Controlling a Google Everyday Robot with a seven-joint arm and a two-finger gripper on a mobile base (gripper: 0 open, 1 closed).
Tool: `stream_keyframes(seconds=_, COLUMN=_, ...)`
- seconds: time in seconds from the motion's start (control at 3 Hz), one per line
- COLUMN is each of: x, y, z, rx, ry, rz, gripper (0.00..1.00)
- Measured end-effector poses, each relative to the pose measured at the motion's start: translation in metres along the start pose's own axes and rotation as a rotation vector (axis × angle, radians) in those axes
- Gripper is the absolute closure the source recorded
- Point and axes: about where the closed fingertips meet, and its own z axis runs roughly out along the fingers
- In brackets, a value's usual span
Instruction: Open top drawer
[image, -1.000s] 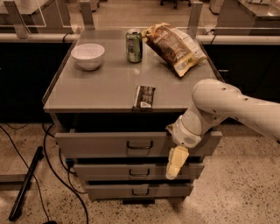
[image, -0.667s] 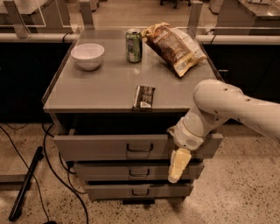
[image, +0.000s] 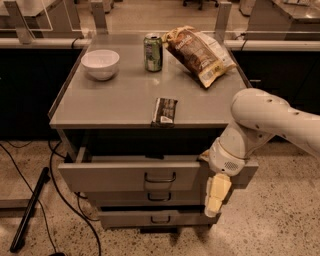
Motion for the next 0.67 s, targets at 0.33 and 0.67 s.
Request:
stream_keyframes(seconds=0.33, x=0.0105, y=0.0167, z=-0.0094, rx=-0.085, ry=0.014, rz=0.006, gripper=0.00)
stream_keyframes(seconds=0.67, x=0.0128, y=0.0252, z=-0.0162, rx=-0.133, ry=0.019, rz=0.002, gripper=0.00)
